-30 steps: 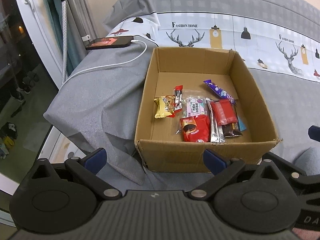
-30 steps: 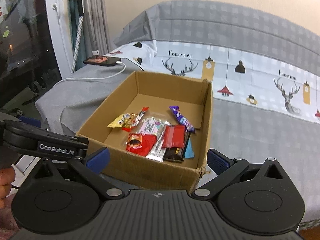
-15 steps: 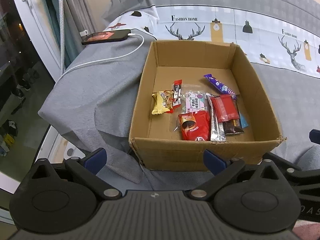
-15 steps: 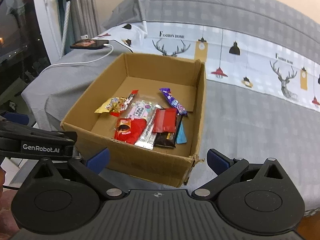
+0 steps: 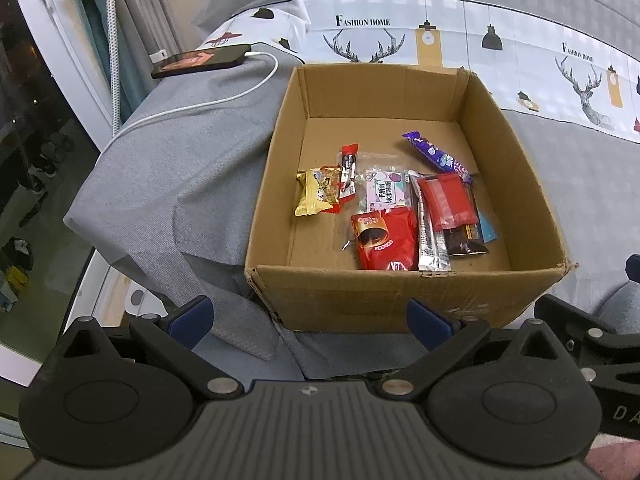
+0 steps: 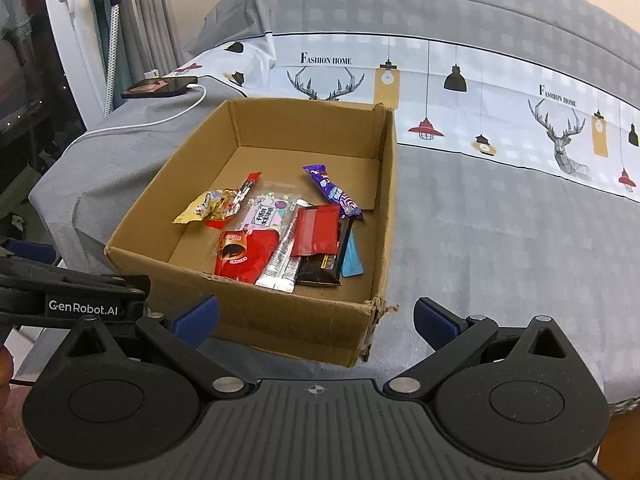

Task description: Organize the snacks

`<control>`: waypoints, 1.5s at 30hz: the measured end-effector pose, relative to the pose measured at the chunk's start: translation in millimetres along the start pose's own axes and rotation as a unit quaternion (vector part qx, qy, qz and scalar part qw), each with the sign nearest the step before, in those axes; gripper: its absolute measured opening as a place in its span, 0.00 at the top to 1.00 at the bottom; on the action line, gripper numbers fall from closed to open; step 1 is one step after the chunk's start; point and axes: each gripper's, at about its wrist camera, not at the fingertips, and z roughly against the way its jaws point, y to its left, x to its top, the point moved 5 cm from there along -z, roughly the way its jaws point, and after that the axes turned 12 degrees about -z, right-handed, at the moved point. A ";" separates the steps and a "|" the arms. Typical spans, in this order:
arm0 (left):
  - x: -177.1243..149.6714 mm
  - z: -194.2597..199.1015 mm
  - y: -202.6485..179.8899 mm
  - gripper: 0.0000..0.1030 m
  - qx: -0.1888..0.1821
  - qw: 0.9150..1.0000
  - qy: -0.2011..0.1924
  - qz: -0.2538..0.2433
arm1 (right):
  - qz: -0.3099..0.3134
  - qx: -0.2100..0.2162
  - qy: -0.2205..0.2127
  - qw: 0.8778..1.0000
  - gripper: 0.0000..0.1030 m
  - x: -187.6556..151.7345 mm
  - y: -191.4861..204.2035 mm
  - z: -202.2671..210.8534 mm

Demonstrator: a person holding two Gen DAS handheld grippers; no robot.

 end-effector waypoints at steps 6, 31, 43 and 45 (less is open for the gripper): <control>-1.8 4.9 1.0 0.00 -0.008 1.000 -0.008 0.004 | 0.001 -0.001 -0.012 1.000 0.00 -0.2 0.0 5.6; -4.7 8.4 4.0 0.00 -0.010 1.000 -0.010 0.008 | 0.012 -0.004 -0.022 1.000 0.00 -1.2 5.6 12.3; -4.7 8.5 3.4 0.00 -0.010 1.000 -0.010 0.008 | 0.012 -0.002 -0.023 1.000 0.00 -1.4 5.2 11.9; -4.7 8.5 3.4 0.00 -0.010 1.000 -0.010 0.008 | 0.012 -0.002 -0.023 1.000 0.00 -1.4 5.4 11.9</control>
